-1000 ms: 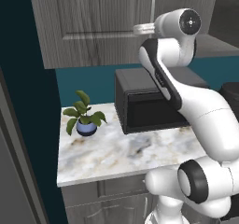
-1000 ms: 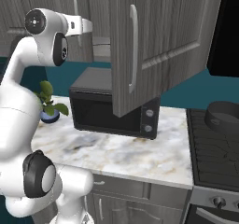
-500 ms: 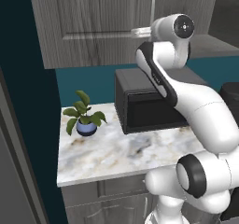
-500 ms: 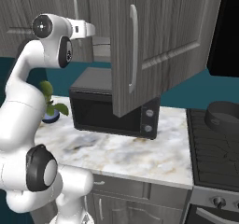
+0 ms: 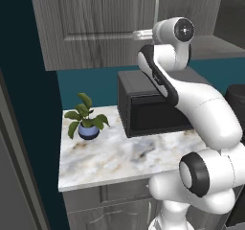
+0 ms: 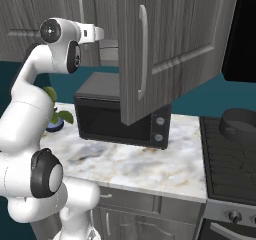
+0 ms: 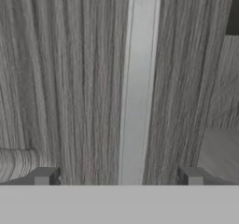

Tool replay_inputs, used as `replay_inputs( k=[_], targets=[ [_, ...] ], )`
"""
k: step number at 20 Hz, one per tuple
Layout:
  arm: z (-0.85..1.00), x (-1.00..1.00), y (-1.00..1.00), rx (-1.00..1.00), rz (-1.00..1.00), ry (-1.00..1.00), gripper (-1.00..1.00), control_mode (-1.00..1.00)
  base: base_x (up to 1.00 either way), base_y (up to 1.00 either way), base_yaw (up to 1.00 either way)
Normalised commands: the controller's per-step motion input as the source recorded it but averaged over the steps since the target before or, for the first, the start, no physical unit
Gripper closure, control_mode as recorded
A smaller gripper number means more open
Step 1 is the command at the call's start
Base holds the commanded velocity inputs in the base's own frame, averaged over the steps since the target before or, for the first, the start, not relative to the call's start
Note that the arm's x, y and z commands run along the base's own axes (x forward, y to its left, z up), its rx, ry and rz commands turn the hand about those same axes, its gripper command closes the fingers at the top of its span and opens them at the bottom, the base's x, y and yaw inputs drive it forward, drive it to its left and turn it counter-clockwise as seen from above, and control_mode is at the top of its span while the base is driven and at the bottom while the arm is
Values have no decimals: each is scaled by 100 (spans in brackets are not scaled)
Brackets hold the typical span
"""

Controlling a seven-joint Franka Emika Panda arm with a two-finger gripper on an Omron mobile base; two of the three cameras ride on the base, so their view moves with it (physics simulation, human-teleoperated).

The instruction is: Open the cabinet and move the ladle to the pot. Then close the cabinet.

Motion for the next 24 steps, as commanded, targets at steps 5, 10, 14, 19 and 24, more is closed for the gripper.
replay_inputs(
  k=[5, 10, 14, 19, 24],
  targets=[
    [-4, 24, 0, 0, 0, 0, -100, -100, 0, 0, 0],
    [-1, 6, 0, 0, 0, 0, 100, -100, 0, 0, 0],
    [0, 0, 0, 0, 0, 0, 100, -100, 0, 0, 0],
    [0, 0, 0, 0, 0, 0, 100, -100, 0, 0, 0],
    [0, -5, 0, 0, 1, 0, 100, -100, 0, 0, 0]
  ],
)
